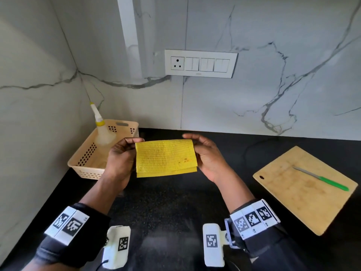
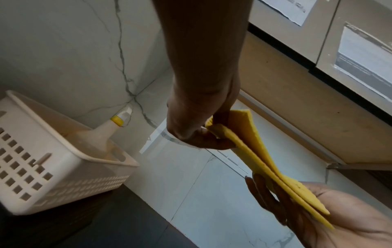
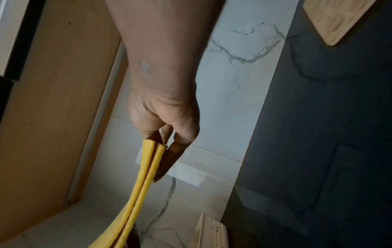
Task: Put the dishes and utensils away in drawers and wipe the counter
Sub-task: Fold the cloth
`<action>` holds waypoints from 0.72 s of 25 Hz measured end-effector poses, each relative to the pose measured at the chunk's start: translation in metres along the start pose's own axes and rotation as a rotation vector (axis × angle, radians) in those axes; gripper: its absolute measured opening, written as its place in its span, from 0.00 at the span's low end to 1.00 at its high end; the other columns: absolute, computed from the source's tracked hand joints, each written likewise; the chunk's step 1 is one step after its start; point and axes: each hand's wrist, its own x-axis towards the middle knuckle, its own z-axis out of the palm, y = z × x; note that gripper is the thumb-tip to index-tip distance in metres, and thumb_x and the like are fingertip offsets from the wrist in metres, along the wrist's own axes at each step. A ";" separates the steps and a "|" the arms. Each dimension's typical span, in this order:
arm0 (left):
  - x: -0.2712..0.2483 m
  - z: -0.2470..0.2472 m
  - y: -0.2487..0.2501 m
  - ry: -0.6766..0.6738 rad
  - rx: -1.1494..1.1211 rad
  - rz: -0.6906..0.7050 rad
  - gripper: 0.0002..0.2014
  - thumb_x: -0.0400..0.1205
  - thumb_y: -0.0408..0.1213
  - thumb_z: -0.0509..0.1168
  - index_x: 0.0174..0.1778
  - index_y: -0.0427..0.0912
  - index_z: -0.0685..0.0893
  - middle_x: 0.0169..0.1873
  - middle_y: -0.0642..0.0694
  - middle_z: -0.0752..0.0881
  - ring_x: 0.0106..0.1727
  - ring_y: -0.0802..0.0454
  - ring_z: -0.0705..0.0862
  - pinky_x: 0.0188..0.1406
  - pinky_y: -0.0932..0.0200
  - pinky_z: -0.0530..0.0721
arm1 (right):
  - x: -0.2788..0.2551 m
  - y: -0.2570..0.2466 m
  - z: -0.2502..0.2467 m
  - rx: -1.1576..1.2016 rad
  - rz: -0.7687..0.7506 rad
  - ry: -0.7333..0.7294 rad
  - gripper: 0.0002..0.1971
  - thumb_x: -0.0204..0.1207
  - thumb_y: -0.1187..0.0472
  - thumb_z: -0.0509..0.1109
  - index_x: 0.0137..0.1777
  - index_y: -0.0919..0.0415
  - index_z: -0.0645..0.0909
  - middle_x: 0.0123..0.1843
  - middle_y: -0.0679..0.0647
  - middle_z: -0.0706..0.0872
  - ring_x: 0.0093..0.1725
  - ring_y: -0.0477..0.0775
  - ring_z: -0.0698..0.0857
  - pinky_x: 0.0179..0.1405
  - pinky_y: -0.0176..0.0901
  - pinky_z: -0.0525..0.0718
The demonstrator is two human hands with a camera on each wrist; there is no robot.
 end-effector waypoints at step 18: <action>0.107 -0.188 -0.002 0.256 0.142 -0.114 0.07 0.80 0.32 0.71 0.52 0.46 0.86 0.53 0.39 0.89 0.48 0.47 0.86 0.48 0.53 0.83 | 0.120 0.069 0.214 -0.858 -0.006 -0.131 0.23 0.72 0.70 0.77 0.66 0.55 0.80 0.57 0.48 0.82 0.58 0.50 0.82 0.52 0.37 0.79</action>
